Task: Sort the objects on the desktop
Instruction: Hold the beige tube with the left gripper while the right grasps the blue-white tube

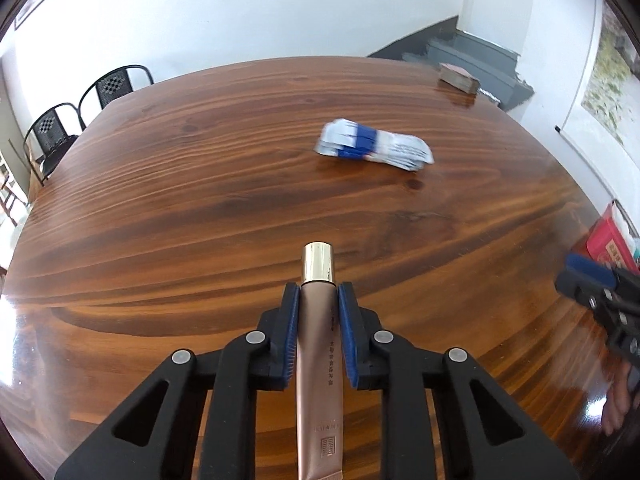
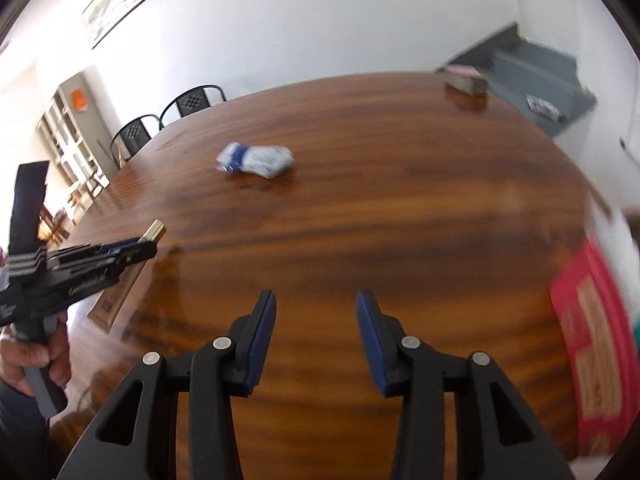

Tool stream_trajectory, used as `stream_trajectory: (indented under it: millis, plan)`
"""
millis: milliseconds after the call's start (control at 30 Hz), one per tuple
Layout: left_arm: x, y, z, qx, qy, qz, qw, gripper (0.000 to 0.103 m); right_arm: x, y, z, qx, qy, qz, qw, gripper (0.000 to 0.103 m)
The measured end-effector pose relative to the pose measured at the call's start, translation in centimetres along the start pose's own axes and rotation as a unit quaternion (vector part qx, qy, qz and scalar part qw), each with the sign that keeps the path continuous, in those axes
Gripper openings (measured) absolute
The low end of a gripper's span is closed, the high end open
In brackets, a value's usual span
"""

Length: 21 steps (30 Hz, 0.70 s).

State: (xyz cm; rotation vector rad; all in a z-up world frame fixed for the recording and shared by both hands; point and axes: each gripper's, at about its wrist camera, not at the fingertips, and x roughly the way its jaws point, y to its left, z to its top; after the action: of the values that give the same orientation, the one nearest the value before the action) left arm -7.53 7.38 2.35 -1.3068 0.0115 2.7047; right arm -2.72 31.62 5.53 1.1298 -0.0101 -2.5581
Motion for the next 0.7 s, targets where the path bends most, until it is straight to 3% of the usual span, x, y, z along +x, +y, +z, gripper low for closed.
stream_trajectory:
  millis: [200, 467, 533, 567, 600, 700]
  plan:
    - [-1.3, 2.4, 0.0, -0.029, -0.013, -0.003, 0.9995, 0.021, 5.8, 2.5, 5.4, -0.04, 0.013, 0.037, 0.998, 0.046]
    - [-1.0, 2.8, -0.1, -0.033, -0.007, -0.007, 0.9994, 0.021, 12.0, 5.4, 10.4, -0.117, 0.021, 0.04, 0.992, 0.046]
    - [-0.9, 2.6, -0.1, -0.031, -0.007, -0.009, 0.9995, 0.021, 13.0, 5.8, 11.1, -0.133, 0.014, 0.038, 0.99, 0.055]
    - [-0.8, 2.6, -0.1, -0.031, -0.006, -0.011, 0.9995, 0.021, 13.5, 6.1, 11.6, -0.142, 0.013, 0.037, 0.989, 0.066]
    - [-0.8, 2.5, -0.1, -0.031, -0.005, -0.013, 0.9994, 0.021, 13.8, 6.2, 11.7, -0.148, 0.012, 0.036, 0.988, 0.071]
    - [-0.6, 2.4, -0.1, -0.03, -0.003, -0.014, 0.9995, 0.021, 15.1, 6.7, 12.2, -0.174, 0.021, 0.033, 0.984, 0.072]
